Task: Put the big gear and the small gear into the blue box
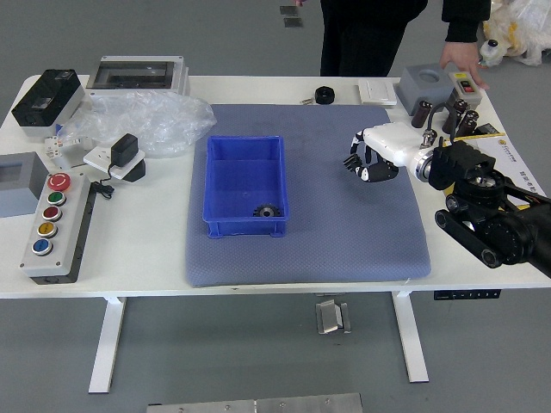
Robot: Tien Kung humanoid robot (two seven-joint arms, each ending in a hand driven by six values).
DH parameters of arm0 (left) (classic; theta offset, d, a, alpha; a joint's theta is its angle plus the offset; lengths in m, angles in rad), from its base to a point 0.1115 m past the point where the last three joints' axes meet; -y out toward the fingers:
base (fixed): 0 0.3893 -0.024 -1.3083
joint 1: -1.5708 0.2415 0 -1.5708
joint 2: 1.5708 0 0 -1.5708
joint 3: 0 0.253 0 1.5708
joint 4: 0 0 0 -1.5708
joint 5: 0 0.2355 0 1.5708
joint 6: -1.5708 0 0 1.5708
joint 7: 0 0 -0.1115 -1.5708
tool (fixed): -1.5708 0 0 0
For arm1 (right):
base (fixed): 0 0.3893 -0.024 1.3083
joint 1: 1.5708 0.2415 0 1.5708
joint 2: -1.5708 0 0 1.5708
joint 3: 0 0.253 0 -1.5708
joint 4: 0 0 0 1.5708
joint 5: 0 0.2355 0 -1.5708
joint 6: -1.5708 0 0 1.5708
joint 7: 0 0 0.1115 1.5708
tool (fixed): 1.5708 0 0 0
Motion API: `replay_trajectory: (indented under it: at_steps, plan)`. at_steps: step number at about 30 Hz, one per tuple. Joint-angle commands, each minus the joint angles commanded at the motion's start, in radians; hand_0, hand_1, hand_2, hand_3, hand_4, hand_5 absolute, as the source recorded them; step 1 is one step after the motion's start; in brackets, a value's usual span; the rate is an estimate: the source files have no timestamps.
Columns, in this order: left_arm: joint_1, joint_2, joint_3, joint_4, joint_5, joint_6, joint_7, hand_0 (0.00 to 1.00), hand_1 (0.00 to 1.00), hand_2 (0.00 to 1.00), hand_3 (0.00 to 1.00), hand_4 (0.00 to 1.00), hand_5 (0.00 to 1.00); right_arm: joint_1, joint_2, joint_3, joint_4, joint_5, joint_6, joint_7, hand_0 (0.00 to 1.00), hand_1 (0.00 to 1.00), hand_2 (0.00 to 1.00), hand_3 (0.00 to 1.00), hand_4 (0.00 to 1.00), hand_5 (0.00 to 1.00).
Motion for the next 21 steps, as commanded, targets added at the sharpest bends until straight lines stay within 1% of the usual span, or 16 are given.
replay_trajectory:
  at_steps: [7, 12, 16, 21]
  plan:
    - [0.000, 0.003, -0.002, 0.000, 0.003, 0.000, 0.000, 0.887, 0.874, 0.847, 0.852, 0.734, 0.307, 0.006, -0.018, 0.013, 0.133, -0.036, 0.008, -0.023, 0.510, 0.378, 0.459, 0.561, 0.541, 0.312]
    - [0.002, 0.006, -0.002, 0.000, 0.004, 0.000, 0.000, 0.887, 0.874, 0.847, 0.853, 0.734, 0.307, 0.022, -0.015, 0.012, 0.224, -0.050, 0.014, -0.036, 0.513, 0.377, 0.459, 0.561, 0.541, 0.311]
    - [0.003, 0.008, -0.003, 0.000, 0.005, 0.000, 0.001, 0.887, 0.874, 0.847, 0.853, 0.734, 0.307, 0.039, -0.004, 0.009, 0.266, -0.055, 0.019, -0.045, 0.513, 0.377, 0.459, 0.561, 0.541, 0.311]
    - [0.003, 0.009, -0.002, 0.000, 0.009, -0.001, 0.001, 0.887, 0.874, 0.847, 0.852, 0.734, 0.307, 0.060, 0.034, 0.010, 0.286, -0.057, 0.022, -0.051, 0.513, 0.378, 0.459, 0.561, 0.542, 0.312]
